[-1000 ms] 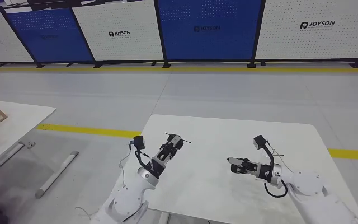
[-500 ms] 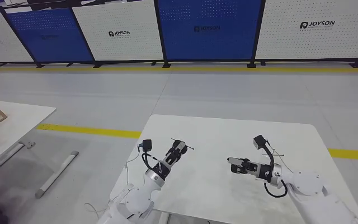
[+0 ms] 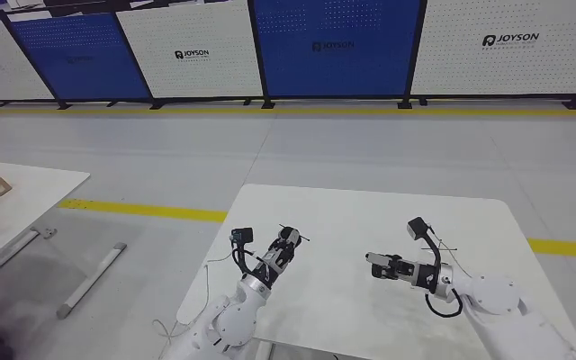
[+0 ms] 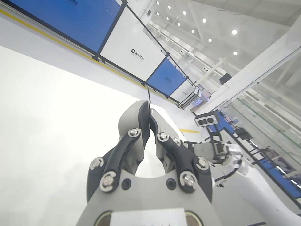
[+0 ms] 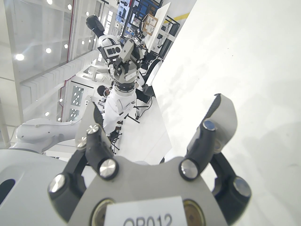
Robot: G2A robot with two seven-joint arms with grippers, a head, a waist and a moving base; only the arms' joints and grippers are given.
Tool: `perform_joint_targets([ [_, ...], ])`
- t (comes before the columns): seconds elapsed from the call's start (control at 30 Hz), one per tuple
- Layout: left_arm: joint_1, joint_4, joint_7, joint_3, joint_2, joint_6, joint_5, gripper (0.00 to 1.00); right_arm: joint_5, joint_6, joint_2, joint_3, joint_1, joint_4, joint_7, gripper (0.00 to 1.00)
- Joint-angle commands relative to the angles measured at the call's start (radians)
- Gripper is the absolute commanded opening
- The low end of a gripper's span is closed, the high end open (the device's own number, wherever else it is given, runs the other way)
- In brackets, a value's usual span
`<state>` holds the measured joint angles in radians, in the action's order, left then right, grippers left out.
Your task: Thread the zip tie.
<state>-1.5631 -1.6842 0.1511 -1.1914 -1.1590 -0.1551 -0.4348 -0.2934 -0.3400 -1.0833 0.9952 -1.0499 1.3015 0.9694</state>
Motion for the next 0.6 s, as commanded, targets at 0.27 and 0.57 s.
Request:
perform_joint_targets([
  [0.27,0.007,0.021,0.014,0.008,-0.003,-0.005,-0.009,0.00,0.000,0.000,0.000,0.000,0.000,0.000,0.000,1.00],
  [0.57,0.021,0.033,-0.172,0.015,-0.005,0.008,0.151,0.00,0.000,0.000,0.000,0.000,0.000,0.000,0.000,1.00],
])
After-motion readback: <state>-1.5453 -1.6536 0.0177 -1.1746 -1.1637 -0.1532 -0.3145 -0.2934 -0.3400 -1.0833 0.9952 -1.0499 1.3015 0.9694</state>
